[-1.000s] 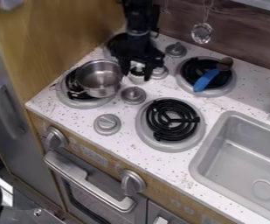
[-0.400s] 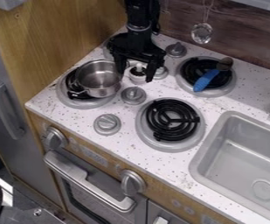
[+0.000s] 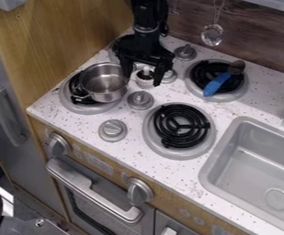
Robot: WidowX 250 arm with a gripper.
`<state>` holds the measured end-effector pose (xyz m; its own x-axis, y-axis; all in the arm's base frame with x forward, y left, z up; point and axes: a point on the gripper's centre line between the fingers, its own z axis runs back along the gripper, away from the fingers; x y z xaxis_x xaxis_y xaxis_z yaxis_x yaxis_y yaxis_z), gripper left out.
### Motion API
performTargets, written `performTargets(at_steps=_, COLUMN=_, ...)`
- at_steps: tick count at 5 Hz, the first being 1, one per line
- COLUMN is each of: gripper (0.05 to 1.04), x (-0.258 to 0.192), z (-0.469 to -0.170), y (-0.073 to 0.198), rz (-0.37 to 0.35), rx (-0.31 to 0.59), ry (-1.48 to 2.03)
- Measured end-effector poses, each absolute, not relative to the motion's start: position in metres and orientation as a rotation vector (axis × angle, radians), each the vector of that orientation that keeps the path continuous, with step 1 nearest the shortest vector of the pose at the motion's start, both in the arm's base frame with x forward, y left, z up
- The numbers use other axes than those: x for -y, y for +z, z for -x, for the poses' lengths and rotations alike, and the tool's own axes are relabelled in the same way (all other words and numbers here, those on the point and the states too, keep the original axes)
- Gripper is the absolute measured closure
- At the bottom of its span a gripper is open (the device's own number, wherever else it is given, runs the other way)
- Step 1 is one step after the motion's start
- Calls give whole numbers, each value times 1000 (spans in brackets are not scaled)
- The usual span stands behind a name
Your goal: Move the silver pot to the right lower side of the burner
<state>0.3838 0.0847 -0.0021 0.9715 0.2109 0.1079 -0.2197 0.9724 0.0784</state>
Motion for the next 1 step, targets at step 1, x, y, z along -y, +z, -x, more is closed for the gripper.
performTargets(at_steps=1, gripper=83, x=-85, z=-384, y=-2, rz=-90, rx=99, ry=218)
